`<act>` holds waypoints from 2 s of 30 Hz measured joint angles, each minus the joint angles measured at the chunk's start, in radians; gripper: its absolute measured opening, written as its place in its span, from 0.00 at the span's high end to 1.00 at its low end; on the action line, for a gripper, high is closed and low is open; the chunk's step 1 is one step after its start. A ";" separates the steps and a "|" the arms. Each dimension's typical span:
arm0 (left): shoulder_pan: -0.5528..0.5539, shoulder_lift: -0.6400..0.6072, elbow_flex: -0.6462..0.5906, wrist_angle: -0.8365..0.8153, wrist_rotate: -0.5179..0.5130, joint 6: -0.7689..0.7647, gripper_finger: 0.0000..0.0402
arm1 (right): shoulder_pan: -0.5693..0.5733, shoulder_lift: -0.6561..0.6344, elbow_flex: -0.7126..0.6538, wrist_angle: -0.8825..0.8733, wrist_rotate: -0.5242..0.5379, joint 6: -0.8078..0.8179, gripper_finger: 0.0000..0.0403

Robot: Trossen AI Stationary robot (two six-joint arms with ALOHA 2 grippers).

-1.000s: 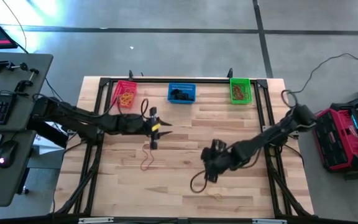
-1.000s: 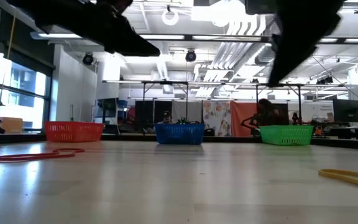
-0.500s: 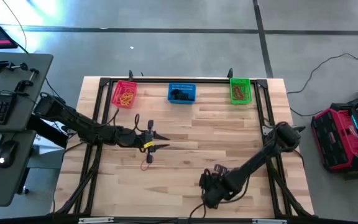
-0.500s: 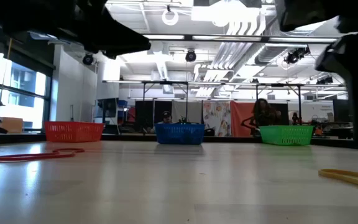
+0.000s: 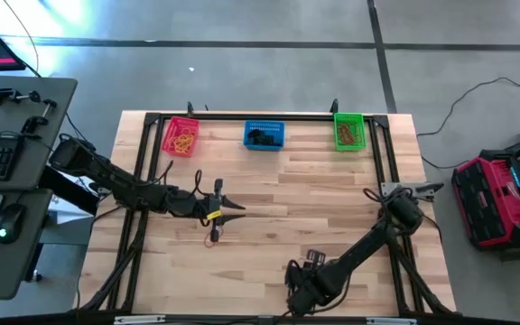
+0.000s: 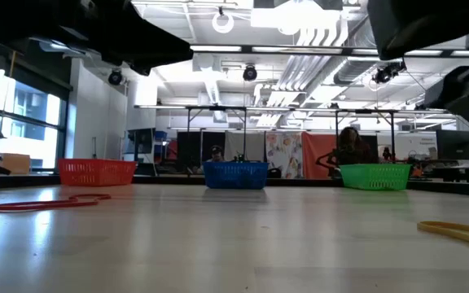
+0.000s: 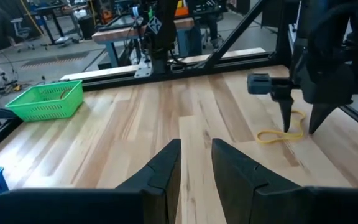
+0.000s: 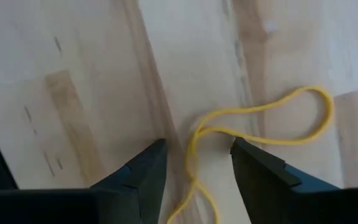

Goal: Sort rubber bands into baskets
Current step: Put the yellow rubber band into the red bin

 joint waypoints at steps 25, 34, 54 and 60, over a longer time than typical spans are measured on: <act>0.001 -0.001 0.000 -0.002 0.033 0.037 0.80 | -0.037 -0.105 0.013 -0.044 0.204 -0.191 1.00; -0.014 -0.001 0.000 0.007 0.070 -0.005 0.75 | -0.105 -0.191 0.013 -0.046 0.501 -0.294 1.00; -0.026 0.009 0.049 -0.037 0.184 0.035 0.52 | -0.226 -0.217 0.014 0.259 0.529 -0.700 1.00; -0.026 0.096 0.111 -0.072 0.183 0.057 0.53 | -0.233 -0.217 0.014 0.300 0.506 -0.744 1.00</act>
